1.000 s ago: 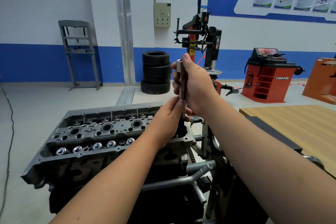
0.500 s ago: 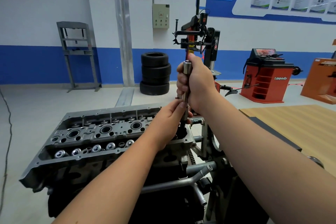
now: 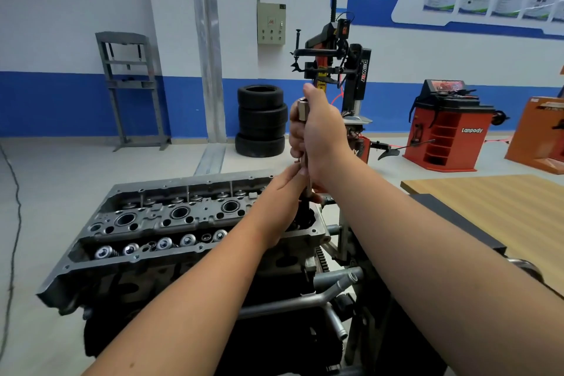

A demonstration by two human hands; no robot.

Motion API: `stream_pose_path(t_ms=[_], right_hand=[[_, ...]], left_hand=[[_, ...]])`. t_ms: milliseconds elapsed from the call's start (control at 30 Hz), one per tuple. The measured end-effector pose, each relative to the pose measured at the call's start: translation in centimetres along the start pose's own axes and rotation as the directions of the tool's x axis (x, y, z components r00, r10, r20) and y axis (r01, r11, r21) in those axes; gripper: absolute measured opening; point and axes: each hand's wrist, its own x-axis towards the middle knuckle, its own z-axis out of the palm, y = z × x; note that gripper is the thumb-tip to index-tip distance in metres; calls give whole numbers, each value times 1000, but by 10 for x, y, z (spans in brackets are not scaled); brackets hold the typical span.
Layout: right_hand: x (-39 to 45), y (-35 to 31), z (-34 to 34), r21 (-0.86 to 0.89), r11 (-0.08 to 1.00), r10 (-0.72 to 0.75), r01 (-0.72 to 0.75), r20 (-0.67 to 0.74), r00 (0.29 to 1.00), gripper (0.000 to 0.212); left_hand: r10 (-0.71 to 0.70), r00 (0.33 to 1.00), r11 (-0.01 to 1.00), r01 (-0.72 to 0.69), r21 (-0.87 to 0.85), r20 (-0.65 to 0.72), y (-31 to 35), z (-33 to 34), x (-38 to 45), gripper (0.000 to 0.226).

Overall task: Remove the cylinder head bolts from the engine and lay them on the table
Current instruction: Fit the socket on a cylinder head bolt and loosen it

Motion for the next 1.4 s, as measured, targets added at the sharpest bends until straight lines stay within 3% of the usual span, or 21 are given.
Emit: stream_pose_path(t_ms=[200,333,467,700,933,1133,1300,1400], right_hand=[[-1,-3,-8,-106,983,-161,149,-116,980,29],[-3,-1,-2,20,998,-55,56,-48,997,44],[1,-4,-6,84,996,19,-17,-30,999,52],[2,-5,-13,-131,980,-158,153,-32,987,26],[5,-6,-12,43,999,-15,14,11,1000,31],[6,-7,-18,40,999,7,-9,50,999,28],[-1,-3,-12,-180,977,-139,112,-147,979,28],[-2,-3,-5,-112,991,-99,77,-212,972,31]], left_hand=[[27,993,997,-19,68,-113,-1,1,3,18],[16,995,994,-4,113,-101,-2,1,2,21],[0,999,999,1,33,-34,2,2,-1,31],[20,993,998,-13,64,-115,-3,0,3,21],[26,995,1000,-24,20,-93,-4,-1,4,17],[-20,1000,999,20,26,-6,0,-2,1,30],[3,997,998,1,62,-73,-4,-2,3,24],[19,996,996,-10,91,-92,-4,-1,4,31]])
